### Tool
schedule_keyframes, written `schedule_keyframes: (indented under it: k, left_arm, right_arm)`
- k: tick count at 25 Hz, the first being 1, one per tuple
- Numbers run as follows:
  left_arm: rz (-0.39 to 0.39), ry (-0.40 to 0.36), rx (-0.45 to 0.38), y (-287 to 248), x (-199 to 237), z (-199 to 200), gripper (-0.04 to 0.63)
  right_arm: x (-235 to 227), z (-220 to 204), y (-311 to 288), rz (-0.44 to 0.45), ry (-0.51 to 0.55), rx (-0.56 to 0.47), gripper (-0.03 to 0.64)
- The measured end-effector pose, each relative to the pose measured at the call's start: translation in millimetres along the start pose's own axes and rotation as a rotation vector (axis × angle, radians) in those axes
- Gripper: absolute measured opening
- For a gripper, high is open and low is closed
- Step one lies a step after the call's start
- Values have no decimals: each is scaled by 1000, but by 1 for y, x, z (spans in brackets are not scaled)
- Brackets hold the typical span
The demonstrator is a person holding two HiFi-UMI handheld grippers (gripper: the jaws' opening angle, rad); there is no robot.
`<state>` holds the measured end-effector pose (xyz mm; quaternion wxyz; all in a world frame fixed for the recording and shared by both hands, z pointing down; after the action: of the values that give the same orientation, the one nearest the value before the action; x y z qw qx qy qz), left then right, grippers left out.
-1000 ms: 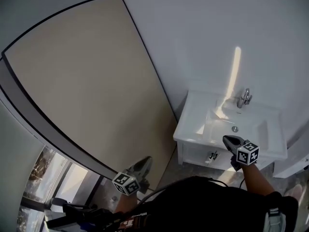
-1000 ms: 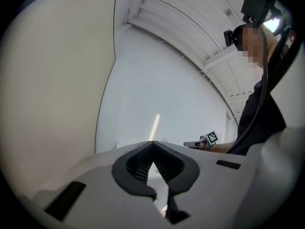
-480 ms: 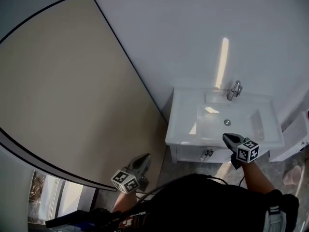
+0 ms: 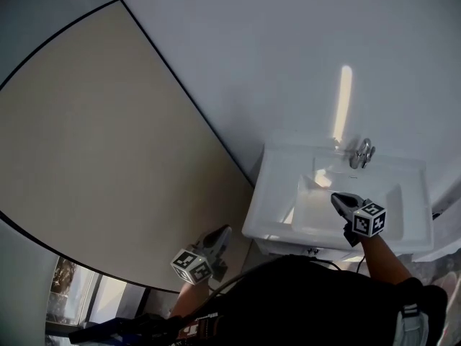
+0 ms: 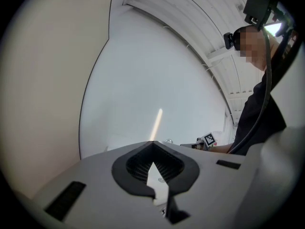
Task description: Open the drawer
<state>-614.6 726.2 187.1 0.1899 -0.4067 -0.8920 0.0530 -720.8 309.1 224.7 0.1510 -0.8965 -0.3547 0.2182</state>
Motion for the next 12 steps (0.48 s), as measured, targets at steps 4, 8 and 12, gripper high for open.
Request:
schedule_keyframes:
  k: [4, 8, 12]
  left_arm:
    - [14, -3, 11, -40, -14, 17, -9]
    - [36, 15, 45, -70, -13, 17, -9]
    - [13, 13, 87, -100, -5, 18, -9]
  right_arm:
    - [-38, 22, -16, 50, 32, 6, 2]
    - [-72, 23, -29, 68, 7, 18, 2]
    - [-89, 12, -30, 64, -26, 21, 2]
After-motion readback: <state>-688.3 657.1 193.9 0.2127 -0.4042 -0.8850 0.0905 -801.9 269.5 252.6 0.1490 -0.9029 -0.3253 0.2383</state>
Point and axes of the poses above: the fingertips, and each gripper's own axes: y backward along the fingers, x to its left, z out of its top, the point moved 7 cm from there along y, backward along the fingers, and after that the axes turned 13 degrees about x, right-handed, at the moved point
